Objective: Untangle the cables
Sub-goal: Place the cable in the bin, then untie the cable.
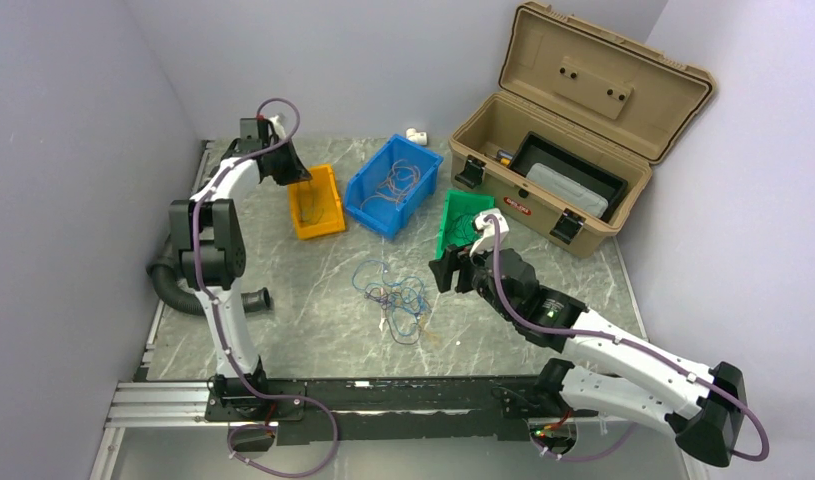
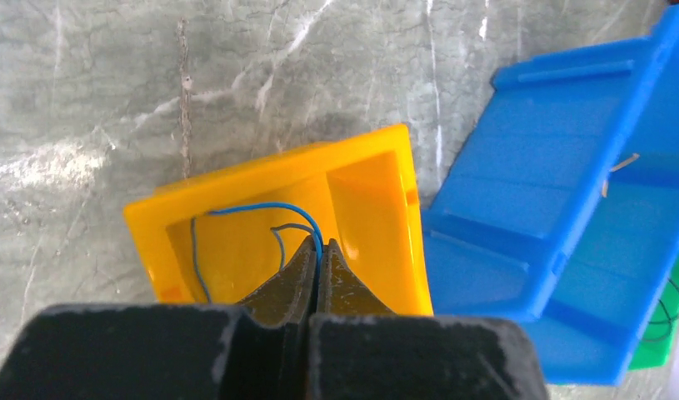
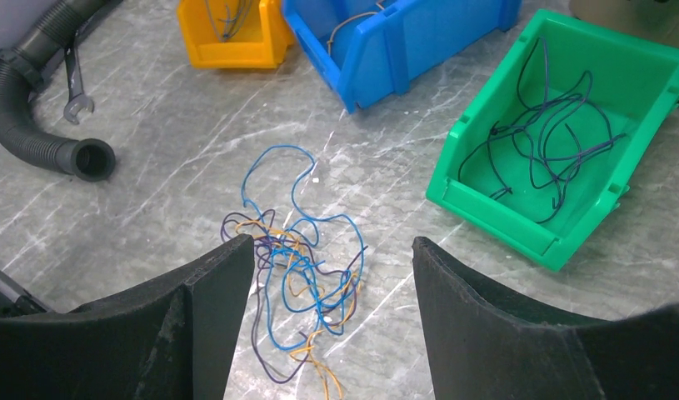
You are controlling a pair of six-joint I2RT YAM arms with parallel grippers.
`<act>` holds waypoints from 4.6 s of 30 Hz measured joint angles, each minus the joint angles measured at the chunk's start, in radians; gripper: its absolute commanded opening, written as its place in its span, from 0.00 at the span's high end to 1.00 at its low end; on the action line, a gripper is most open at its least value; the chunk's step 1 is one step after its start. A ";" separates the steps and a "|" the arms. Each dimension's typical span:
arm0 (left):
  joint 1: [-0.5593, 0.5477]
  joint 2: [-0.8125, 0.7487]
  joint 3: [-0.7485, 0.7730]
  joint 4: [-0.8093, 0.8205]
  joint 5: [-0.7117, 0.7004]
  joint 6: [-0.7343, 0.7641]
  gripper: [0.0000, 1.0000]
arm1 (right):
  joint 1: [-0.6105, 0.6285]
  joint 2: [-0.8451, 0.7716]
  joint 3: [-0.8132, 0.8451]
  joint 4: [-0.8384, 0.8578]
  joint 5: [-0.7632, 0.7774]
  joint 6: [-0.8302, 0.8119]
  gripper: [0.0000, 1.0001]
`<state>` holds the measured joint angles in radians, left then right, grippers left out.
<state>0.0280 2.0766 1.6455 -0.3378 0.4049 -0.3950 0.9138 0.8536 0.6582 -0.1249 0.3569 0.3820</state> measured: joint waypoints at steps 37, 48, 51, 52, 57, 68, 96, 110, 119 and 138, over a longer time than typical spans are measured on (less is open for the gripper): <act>-0.216 -0.138 -0.156 -0.222 -0.353 0.174 0.86 | -0.006 -0.064 0.016 -0.010 -0.045 0.046 0.29; -0.220 -0.109 -0.168 -0.222 -0.385 0.169 0.39 | -0.006 -0.100 0.017 -0.061 -0.044 0.049 0.28; -0.230 -0.156 -0.172 -0.229 -0.397 0.171 0.33 | -0.007 -0.089 0.021 -0.061 -0.045 0.050 0.28; -0.236 -0.182 -0.173 -0.228 -0.407 0.171 0.32 | -0.007 -0.079 0.026 -0.062 -0.046 0.053 0.28; -0.254 -0.319 -0.206 -0.223 -0.435 0.170 0.20 | -0.007 -0.048 0.034 -0.063 -0.052 0.060 0.24; -0.587 -0.769 -0.610 -0.018 -0.464 0.079 0.01 | -0.010 0.225 0.093 -0.194 -0.114 0.121 0.21; -0.802 -0.838 -0.971 0.189 -0.304 -0.013 0.34 | -0.011 0.452 -0.025 0.019 -0.227 0.028 1.00; -0.771 -0.756 -1.018 0.356 -0.102 0.001 1.00 | -0.011 0.035 0.316 -0.232 -0.125 -0.009 1.00; -0.771 -0.784 -1.034 0.375 -0.087 0.004 0.45 | -0.012 -0.030 0.581 -0.336 -0.057 -0.043 1.00; -0.822 -1.086 -0.981 0.525 -0.144 0.223 0.23 | -0.012 -0.014 0.574 -0.400 -0.134 -0.049 1.00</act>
<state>-0.7937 0.9909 0.6643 0.1871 0.2611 -0.1722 0.9020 0.8391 1.2320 -0.5251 0.2226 0.3332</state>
